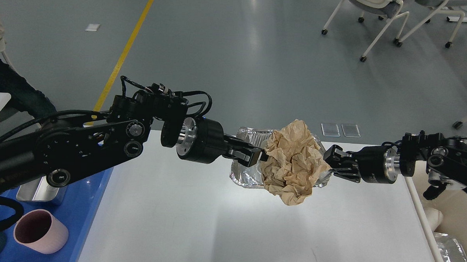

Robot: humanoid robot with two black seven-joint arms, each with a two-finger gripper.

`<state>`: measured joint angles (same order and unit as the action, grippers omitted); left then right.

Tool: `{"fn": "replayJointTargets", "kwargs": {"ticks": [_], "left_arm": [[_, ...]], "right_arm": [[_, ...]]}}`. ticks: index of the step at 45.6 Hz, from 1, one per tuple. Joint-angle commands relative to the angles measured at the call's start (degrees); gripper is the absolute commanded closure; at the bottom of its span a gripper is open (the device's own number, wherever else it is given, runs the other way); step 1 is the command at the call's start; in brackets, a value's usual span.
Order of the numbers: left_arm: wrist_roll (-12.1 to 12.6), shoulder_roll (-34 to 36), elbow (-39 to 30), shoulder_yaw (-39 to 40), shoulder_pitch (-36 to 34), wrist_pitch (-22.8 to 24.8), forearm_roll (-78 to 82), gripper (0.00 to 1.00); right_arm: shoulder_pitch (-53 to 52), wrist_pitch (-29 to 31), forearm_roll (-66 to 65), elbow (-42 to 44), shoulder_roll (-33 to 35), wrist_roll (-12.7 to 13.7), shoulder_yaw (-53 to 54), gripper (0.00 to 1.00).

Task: Tidy desktop
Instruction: 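Lift the brown paper and place it into the foil tray, then carry the foil tray with the right gripper into the white bin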

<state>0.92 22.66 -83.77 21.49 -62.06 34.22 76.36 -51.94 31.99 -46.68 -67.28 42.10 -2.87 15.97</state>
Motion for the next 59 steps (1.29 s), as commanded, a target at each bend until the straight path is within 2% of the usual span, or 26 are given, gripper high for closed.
{"fn": "replayJointTargets", "kwargs": {"ticks": [1, 8, 22, 28, 30, 32, 34, 36, 37, 38, 49, 59], "left_arm": [[0.05, -1.21, 0.97, 0.22, 1.41, -1.17, 1.94, 0.97], [0.14, -5.52, 5.45, 0.75, 3.26, -5.3, 5.38, 0.97], [0.14, -12.64, 10.2, 1.19, 3.7, -5.83, 5.46, 0.95], [0.23, -14.05, 11.43, 1.1, 3.7, -6.53, 5.46, 0.89], [0.22, -14.05, 11.7, 1.1, 3.79, -6.62, 5.46, 0.82], [0.23, -13.96, 12.05, 1.1, 3.79, -6.62, 5.46, 0.67], [0.14, -13.7, 12.22, 1.1, 3.96, -6.62, 5.46, 0.45], [0.14, -13.44, 12.31, 1.19, 4.14, -6.71, 5.38, 0.17], [0.22, -13.17, 12.23, 1.27, 4.23, -6.8, 5.29, 0.07], [0.14, -13.08, 12.22, 1.45, 4.4, -6.8, 5.12, 0.04], [0.14, -9.84, 10.73, 7.42, 4.75, -5.92, 3.1, 0.03], [0.14, -3.34, 9.32, 15.24, 5.72, -6.09, -9.55, 0.03]], "right_arm": [[0.0, 0.0, 0.01, -0.13, 0.09, -0.03, 0.37, 1.0], [-0.09, 0.0, 0.01, -0.31, 0.18, -0.03, 0.46, 1.0], [0.0, 0.0, 0.09, -1.01, 1.23, -0.12, 0.64, 1.0], [0.0, 0.0, 0.09, -1.01, 1.23, -0.12, 0.73, 1.0], [0.0, 0.0, 0.09, -1.01, 1.23, -0.12, 0.73, 1.0], [0.0, 0.0, 0.09, -1.01, 1.32, -0.12, 0.73, 1.0], [0.0, 0.09, 0.09, -1.01, 1.41, -0.12, 0.73, 1.0], [0.0, 0.09, 0.09, -1.1, 1.58, -0.12, 0.73, 1.0], [0.0, 0.09, 0.09, -1.1, 1.67, -0.12, 0.73, 1.0], [0.0, 0.09, 0.09, -1.1, 1.67, -0.12, 0.73, 1.0], [0.35, 0.26, 0.09, -1.01, 1.85, -0.12, 0.64, 1.0], [1.14, 0.18, 0.09, -0.92, 2.73, -0.12, 0.55, 1.0]]}}
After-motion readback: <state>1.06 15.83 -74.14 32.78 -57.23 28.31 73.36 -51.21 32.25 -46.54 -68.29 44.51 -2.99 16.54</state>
